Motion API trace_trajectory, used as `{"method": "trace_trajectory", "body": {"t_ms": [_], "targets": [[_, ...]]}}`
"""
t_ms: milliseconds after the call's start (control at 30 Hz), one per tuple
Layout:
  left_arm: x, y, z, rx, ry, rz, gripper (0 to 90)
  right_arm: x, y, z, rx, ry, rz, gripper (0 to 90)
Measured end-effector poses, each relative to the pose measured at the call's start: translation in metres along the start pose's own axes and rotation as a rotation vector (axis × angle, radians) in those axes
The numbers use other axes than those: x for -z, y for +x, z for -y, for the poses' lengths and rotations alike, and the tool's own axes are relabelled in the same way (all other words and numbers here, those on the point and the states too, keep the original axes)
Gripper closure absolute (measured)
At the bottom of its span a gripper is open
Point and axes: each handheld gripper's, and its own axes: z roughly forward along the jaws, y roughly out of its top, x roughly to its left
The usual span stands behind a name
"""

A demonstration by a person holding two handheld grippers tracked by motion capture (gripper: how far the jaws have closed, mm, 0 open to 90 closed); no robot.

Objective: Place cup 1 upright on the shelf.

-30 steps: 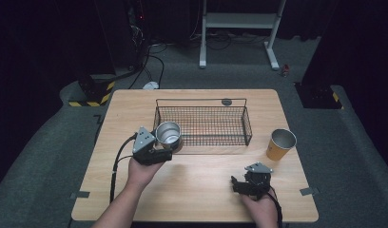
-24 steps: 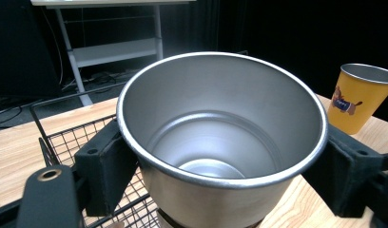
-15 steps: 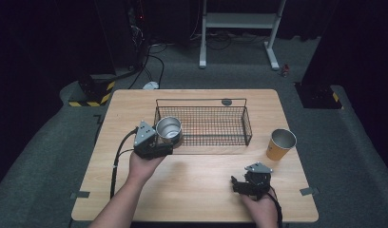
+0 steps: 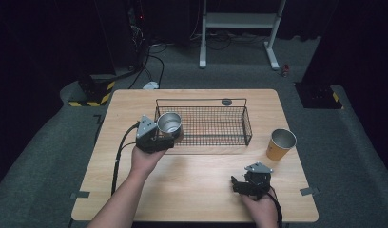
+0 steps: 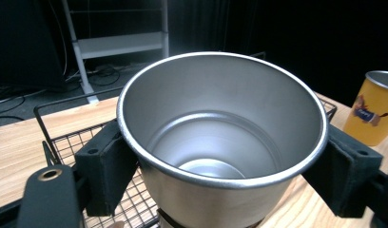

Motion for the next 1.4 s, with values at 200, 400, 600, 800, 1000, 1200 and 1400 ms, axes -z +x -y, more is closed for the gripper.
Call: {"method": "trace_trajectory", "body": {"t_ms": [200,400,600,800,1000,1200,1400], "targets": [[-0.006,0.003,-0.004,0.005,0.002,-0.001,18.8,0.0,0.0,0.0,0.0,0.0,0.0,8.9],[-0.012,0.008,-0.006,0.027,0.006,-0.003,18.9,0.0,0.0,0.0,0.0,0.0,0.0,8.9],[-0.016,0.012,-0.009,0.03,0.013,-0.01,18.8,0.0,0.0,0.0,0.0,0.0,0.0,8.9],[-0.018,0.013,-0.015,0.022,0.007,-0.012,18.8,0.0,0.0,0.0,-0.001,0.0,0.0,8.9],[-0.024,0.013,-0.019,0.02,0.018,-0.014,18.8,0.0,0.0,0.0,0.0,0.0,0.0,8.9],[-0.031,0.013,-0.022,0.018,0.011,-0.013,18.9,0.0,0.0,0.0,-0.002,0.0,-0.001,8.9],[-0.038,0.014,-0.024,0.016,0.025,-0.023,18.8,0.0,0.0,0.0,-0.003,0.0,0.0,8.9]]}}
